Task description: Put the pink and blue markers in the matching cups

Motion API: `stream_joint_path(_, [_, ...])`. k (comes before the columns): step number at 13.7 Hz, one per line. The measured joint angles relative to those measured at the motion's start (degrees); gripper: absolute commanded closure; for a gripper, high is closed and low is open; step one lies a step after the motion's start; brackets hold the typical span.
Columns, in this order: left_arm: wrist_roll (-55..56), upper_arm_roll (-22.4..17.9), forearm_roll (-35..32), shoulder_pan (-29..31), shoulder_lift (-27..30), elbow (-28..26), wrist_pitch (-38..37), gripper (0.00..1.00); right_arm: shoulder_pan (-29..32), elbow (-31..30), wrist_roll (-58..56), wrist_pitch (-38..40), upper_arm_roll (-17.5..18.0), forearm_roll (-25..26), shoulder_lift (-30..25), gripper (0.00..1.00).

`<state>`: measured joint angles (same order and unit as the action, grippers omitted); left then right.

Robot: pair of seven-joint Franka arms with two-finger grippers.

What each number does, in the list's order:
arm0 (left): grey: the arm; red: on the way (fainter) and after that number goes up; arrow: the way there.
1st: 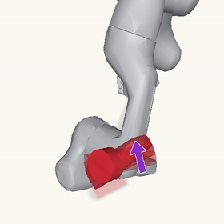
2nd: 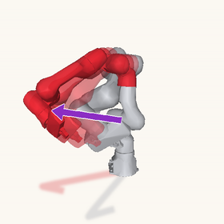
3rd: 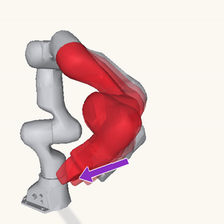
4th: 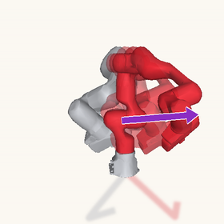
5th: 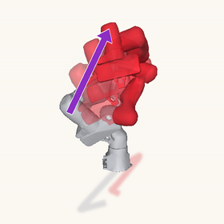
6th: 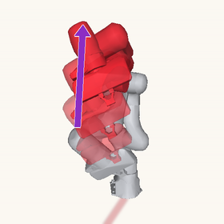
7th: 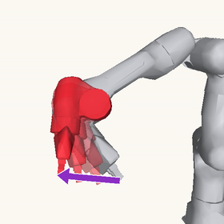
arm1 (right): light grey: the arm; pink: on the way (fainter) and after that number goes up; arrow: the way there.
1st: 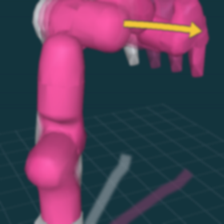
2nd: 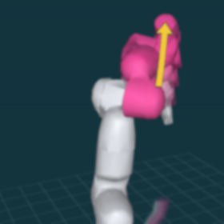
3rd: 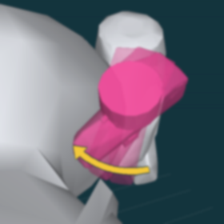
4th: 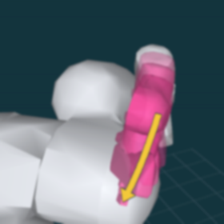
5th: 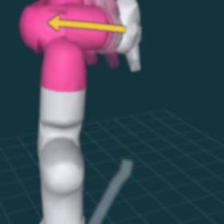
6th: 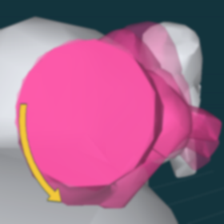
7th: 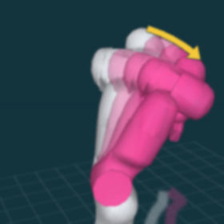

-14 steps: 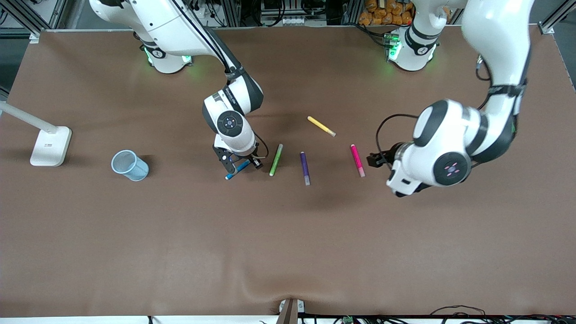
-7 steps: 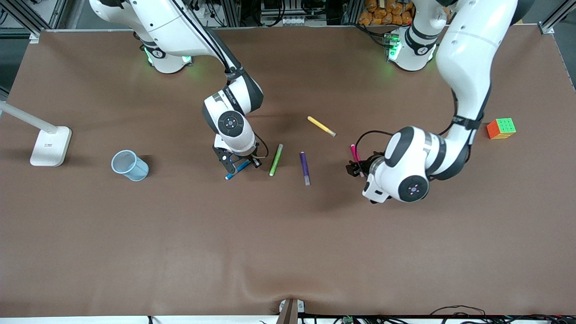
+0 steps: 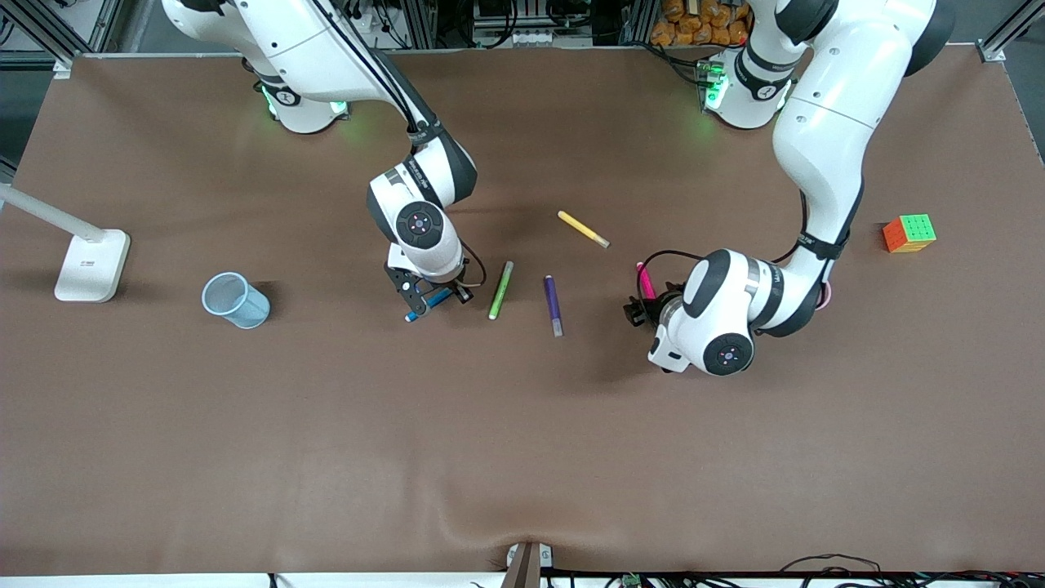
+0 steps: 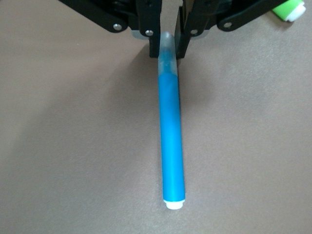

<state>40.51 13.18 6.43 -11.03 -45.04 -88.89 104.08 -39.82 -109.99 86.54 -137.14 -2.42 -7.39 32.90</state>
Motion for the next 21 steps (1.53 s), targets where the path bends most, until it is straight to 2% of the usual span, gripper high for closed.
stream_joint_path(2, [-1.43, -0.08, -1.06, 0.13, -0.58, -0.34, 1.79, 0.57, 0.19, 0.33, -1.53, 3.32, -0.40, 0.51, -0.28, 1.00])
stream_joint_path(3, [-2.25, -0.09, -1.16, 0.16, -0.87, -0.43, 2.26, 0.73, 0.71, 0.77, -3.98, 6.50, -0.77, 0.72, -0.78, 1.00])
stream_joint_path(4, [-2.90, -0.08, -1.16, 0.23, -1.10, -0.44, 2.54, 1.00, 1.73, 1.28, -6.81, 10.05, -1.05, 0.74, -1.50, 1.00])
stream_joint_path(9, [-3.40, -0.08, -1.16, 0.65, -0.90, -0.05, 2.52, 1.00, 6.69, 2.67, -15.62, 19.37, -1.36, 0.84, -5.01, 1.00])
stream_joint_path(11, [-3.31, -0.29, -1.21, 2.22, 1.00, 0.72, 0.98, 1.00, 9.35, 3.33, -22.61, 24.70, -1.60, 0.87, -6.49, 1.00])
stream_joint_path(16, [-4.58, -0.65, -3.98, 11.87, 16.06, 1.72, -9.13, 1.00, 19.08, 7.13, -37.76, 36.26, -1.83, 0.81, -9.41, 1.00])
stream_joint_path(19, [-7.88, -0.67, -8.55, 16.11, 22.18, 0.00, -9.70, 1.00, 21.50, 7.80, -43.46, 39.52, -1.82, 0.80, -9.50, 1.00])
stream_joint_path(21, [-8.69, -0.63, -11.10, 17.86, 26.16, -4.36, -6.30, 1.00, 23.68, 8.81, -45.91, 43.47, -1.83, 0.80, -9.51, 1.00])
